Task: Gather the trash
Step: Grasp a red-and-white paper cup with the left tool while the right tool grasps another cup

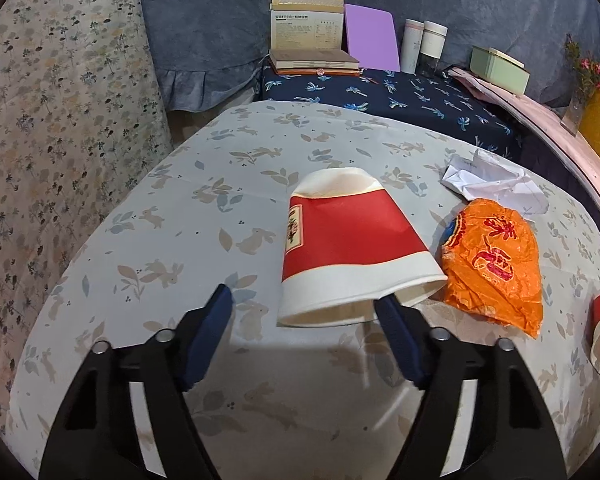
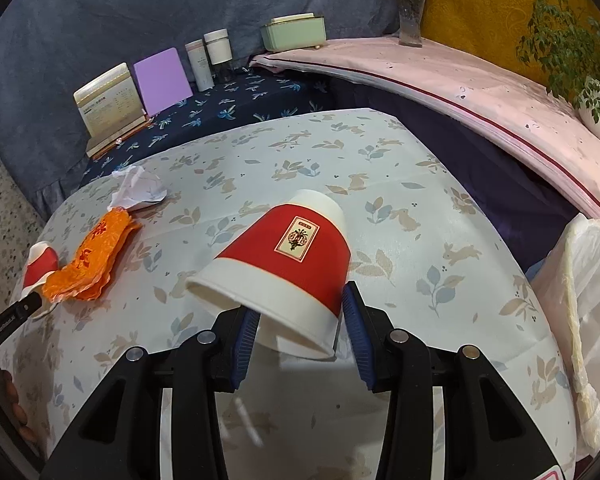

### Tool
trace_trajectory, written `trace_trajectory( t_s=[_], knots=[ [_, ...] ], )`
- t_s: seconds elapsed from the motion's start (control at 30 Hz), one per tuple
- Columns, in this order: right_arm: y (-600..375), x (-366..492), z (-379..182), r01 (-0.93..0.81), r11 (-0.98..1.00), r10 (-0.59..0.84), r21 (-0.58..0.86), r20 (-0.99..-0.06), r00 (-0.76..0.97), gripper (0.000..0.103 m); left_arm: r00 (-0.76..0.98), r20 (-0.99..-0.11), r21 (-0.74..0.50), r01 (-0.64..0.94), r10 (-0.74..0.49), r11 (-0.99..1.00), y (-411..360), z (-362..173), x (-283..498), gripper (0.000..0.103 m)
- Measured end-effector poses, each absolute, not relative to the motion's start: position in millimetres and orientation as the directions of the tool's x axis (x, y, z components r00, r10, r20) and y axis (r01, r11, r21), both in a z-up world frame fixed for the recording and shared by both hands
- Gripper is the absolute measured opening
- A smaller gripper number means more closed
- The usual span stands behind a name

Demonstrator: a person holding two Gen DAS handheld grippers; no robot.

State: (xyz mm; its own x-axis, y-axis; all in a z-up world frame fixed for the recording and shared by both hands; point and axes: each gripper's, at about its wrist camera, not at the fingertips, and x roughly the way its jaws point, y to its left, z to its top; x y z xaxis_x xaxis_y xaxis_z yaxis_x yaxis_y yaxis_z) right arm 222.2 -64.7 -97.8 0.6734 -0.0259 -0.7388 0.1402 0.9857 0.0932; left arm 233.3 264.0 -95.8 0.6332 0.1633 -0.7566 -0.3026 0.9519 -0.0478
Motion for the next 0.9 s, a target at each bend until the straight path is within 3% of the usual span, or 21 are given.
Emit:
trace_trajectory(
  t_s=[0.07, 0.17, 0.2, 0.23, 0.4, 0.63, 0.9],
  knots=[
    [-64.9, 223.7, -99.5, 0.141, 0.986, -0.025, 0.094, -0.740, 0.672, 0.037, 0.630, -0.762, -0.063, -0.301, 0.149, 0.952, 265.4, -97.6, 235.8, 0.045],
    [-64.5, 226.0, -102.5, 0.136, 0.986, -0.017, 0.098, -0.749, 0.663, 0.018, 0.624, -0.770, -0.076, -0.297, 0.133, 0.952, 266.8, -99.5, 238.9, 0.022],
    [-64.5, 226.0, -103.4, 0.135, 0.986, -0.015, 0.099, -0.750, 0.661, 0.010, 0.623, -0.771, -0.081, -0.297, 0.129, 0.951, 266.9, -99.8, 238.6, 0.020],
    [-64.3, 225.2, -103.5, 0.136, 0.986, -0.016, 0.099, -0.750, 0.661, 0.009, 0.625, -0.770, -0.084, -0.296, 0.127, 0.951, 266.6, -99.4, 238.0, 0.017],
    [-64.6, 218.1, -94.4, 0.136, 0.984, -0.009, 0.115, -0.732, 0.682, 0.003, 0.642, -0.757, -0.094, -0.289, 0.120, 0.953, 264.4, -91.9, 231.4, 0.013],
    [-66.8, 198.4, -70.4, 0.129, 0.982, 0.003, 0.139, -0.690, 0.724, 0.003, 0.678, -0.729, -0.127, -0.264, 0.090, 0.956, 254.0, -68.8, 210.2, 0.007],
    [-76.8, 167.5, -43.0, 0.126, 0.978, 0.011, 0.164, -0.650, 0.760, 0.003, 0.720, -0.693, -0.159, -0.187, 0.025, 0.969, 218.9, -38.3, 178.4, 0.007]
  ],
)
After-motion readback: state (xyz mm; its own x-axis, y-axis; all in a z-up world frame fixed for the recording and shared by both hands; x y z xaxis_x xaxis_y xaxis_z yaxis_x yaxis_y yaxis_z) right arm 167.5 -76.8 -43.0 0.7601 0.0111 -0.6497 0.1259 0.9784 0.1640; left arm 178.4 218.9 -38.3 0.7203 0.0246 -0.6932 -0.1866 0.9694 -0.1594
